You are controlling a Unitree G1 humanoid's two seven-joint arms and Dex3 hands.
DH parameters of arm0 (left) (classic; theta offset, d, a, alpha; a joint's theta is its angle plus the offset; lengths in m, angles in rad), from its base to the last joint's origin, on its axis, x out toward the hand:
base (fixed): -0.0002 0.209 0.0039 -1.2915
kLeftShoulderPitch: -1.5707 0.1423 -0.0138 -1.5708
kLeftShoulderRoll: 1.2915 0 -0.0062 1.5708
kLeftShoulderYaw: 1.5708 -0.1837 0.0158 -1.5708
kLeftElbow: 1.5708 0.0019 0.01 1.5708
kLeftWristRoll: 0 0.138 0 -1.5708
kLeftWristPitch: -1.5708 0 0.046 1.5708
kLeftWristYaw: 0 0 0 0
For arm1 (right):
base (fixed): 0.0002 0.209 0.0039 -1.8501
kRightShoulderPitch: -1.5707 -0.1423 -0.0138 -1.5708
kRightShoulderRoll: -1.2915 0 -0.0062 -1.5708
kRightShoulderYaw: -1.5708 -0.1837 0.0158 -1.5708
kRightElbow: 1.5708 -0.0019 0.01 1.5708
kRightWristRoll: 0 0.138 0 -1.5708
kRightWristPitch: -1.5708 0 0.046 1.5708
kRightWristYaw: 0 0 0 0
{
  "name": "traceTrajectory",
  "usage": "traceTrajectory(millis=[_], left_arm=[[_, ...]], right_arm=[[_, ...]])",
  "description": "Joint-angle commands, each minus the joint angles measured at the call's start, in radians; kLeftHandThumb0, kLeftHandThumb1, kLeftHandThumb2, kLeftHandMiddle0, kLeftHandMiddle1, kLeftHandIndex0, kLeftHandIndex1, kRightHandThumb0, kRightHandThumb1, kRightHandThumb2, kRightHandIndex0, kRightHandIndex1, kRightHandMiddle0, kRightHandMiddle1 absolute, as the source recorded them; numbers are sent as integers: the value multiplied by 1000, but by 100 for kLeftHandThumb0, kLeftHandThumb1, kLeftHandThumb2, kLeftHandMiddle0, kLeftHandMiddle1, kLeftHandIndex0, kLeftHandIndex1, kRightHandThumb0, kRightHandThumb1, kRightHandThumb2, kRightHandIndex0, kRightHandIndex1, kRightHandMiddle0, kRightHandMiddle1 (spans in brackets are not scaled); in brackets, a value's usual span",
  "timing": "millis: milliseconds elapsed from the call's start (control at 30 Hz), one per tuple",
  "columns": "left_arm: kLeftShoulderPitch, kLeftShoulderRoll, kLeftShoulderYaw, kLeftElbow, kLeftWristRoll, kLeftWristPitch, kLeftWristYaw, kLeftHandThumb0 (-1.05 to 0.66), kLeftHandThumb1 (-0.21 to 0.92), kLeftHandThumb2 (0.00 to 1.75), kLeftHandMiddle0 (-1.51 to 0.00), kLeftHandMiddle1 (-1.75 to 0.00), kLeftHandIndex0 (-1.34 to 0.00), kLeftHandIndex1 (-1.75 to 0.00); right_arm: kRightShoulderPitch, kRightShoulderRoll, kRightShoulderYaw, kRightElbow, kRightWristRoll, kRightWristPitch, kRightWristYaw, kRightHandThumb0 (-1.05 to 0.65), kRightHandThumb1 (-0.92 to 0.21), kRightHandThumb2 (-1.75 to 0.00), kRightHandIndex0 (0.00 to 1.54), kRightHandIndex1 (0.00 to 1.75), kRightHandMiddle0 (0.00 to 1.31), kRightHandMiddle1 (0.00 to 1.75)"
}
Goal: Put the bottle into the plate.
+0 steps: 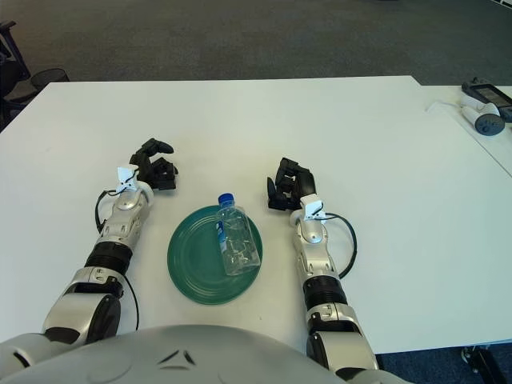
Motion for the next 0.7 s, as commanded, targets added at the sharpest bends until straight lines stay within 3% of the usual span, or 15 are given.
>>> traceTrajectory(millis=[0, 267, 667], left_arm=[[69, -8, 18, -11, -44, 162, -27, 0, -7, 172, -92, -165, -68, -175], [83, -15, 33, -66, -70, 227, -31, 0, -7, 173, -92, -165, -69, -175], [112, -29, 45, -113, -90, 237, -59, 0, -8, 173, -93, -165, -69, -175]], right_arm=[[32, -6, -3, 29, 3, 49, 9, -10, -23, -134, 123, 175, 105, 175], [34, -10, -8, 26, 7, 51, 16, -10, -23, -134, 123, 175, 105, 175], [36, -14, -15, 21, 9, 53, 24, -10, -23, -134, 123, 175, 105, 175]])
